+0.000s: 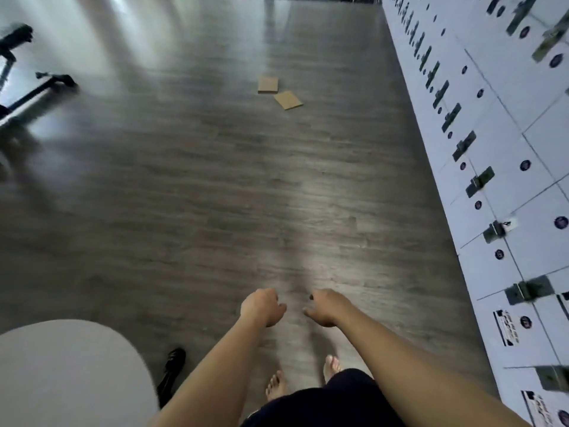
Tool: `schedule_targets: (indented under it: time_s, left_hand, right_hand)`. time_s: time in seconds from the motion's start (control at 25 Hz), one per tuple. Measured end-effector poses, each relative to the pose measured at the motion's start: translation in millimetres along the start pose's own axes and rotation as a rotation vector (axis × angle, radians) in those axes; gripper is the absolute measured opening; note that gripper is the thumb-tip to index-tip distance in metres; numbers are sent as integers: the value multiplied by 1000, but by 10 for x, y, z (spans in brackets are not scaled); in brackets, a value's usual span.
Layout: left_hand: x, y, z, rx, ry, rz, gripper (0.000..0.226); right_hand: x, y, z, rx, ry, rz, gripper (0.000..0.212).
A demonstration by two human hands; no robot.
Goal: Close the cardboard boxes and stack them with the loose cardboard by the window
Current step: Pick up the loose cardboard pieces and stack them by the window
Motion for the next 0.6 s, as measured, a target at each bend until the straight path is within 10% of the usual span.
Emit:
schedule_targets:
  time_s: [0.6]
  left_hand:
    - [602,-2331,-2518,-103,-190,184,37]
  right_hand:
    - [1120,-2369,-2844,32,-157,96,51]
Point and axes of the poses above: each hand's wrist, its own z-axis away from the middle knuckle, its own y-axis out of the palm, x = y × z, the point moved 7 cm from there along -z, towards the middle knuckle, and after that the axes turned 2 degrees about z, right-handed, at the moved point
